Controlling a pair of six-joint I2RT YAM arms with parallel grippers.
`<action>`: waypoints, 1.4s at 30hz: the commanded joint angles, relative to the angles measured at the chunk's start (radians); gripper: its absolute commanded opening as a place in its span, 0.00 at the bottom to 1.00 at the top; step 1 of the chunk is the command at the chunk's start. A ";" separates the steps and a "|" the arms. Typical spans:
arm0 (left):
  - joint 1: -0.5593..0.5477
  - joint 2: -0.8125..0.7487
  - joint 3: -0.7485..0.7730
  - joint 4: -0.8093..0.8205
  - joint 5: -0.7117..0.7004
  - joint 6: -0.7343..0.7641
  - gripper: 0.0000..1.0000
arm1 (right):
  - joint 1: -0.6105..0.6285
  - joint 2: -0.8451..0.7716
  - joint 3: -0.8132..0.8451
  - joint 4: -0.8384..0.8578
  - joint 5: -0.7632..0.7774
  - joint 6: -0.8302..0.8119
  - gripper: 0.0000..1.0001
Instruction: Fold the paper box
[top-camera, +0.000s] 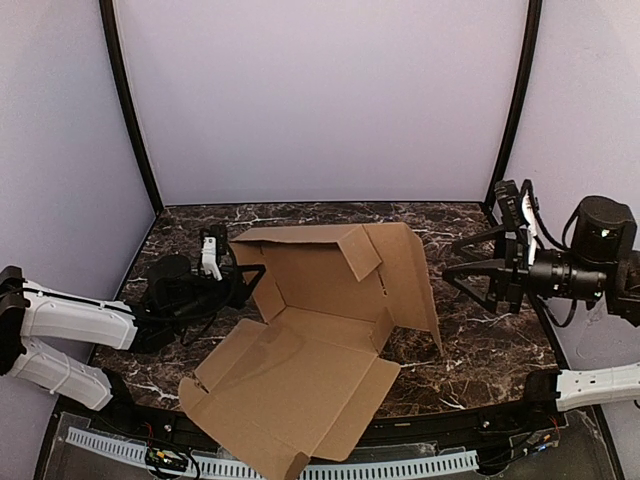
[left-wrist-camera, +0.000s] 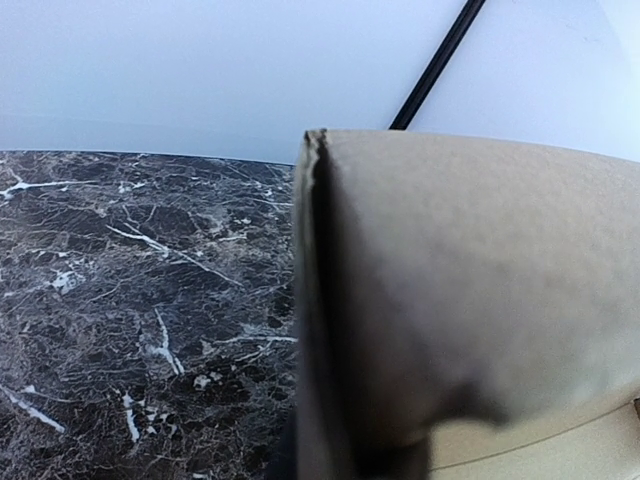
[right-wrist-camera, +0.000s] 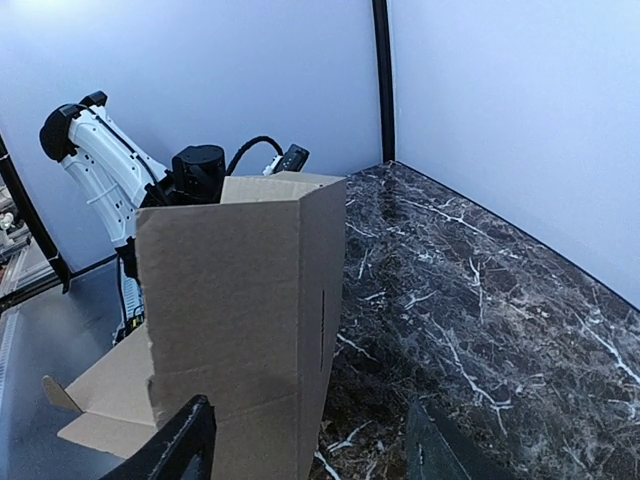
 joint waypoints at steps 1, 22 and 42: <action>0.007 -0.026 -0.001 0.091 0.128 0.040 0.01 | 0.005 0.028 0.000 -0.029 -0.072 -0.025 0.67; 0.007 0.006 0.034 0.043 0.121 0.061 0.01 | 0.005 0.256 -0.048 0.167 -0.389 -0.009 0.67; 0.006 0.049 0.040 -0.031 -0.089 0.058 0.01 | 0.008 0.393 -0.069 0.202 -0.286 0.024 0.66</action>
